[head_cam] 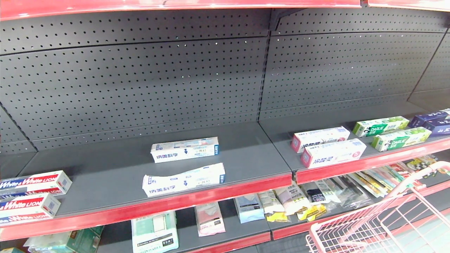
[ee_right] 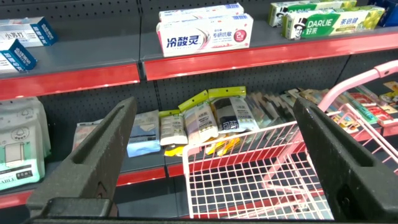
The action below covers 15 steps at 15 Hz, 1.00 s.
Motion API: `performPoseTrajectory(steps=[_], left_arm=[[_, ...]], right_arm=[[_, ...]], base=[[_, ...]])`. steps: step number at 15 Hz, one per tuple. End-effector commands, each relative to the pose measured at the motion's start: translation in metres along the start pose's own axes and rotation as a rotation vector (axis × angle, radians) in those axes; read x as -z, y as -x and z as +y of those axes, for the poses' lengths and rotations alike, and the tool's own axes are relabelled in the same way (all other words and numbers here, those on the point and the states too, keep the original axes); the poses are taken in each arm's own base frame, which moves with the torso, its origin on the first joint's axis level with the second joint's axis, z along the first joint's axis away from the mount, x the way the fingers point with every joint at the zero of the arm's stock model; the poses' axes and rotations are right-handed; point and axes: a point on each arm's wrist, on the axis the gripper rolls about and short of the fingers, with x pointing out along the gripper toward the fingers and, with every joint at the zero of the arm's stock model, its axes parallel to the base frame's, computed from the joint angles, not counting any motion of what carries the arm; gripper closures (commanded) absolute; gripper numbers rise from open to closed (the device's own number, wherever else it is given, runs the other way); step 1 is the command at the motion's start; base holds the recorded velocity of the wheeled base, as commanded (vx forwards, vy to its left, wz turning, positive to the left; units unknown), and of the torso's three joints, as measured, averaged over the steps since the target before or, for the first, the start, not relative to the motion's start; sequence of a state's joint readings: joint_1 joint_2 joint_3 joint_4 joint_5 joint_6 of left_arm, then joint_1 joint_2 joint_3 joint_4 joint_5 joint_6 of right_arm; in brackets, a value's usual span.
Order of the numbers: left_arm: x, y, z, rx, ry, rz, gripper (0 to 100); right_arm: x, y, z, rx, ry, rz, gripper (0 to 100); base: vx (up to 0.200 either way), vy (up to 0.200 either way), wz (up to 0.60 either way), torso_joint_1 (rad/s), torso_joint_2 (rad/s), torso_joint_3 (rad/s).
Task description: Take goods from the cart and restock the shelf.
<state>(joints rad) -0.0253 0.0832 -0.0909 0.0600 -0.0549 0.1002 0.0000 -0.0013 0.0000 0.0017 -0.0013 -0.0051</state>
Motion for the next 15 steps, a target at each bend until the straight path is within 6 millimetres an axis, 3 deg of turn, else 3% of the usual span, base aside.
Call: performPoseTrajectory(steps=[1, 12, 15], left_arm=[[0.0200, -0.0004, -0.0019, -0.057, 0.074, -0.049, 0], [0.0209, -0.0008, -0.0012, -0.092, 0.101, -0.048, 0], [0.0209, -0.0008, -0.0012, -0.094, 0.098, -0.048, 0]], right_arm=[[0.0000, -0.0001, 0.0000, 0.000, -0.001, 0.001, 0], [0.0000, -0.0001, 0.0000, 0.000, -0.001, 0.001, 0], [0.0000, -0.0001, 0.0000, 0.002, -0.004, 0.001, 0]], base=[[0.000, 0.000, 0.00, 0.000, 0.00, 0.000], [0.000, 0.000, 0.00, 0.000, 0.00, 0.000], [0.000, 0.000, 0.60, 0.001, 0.00, 0.002]])
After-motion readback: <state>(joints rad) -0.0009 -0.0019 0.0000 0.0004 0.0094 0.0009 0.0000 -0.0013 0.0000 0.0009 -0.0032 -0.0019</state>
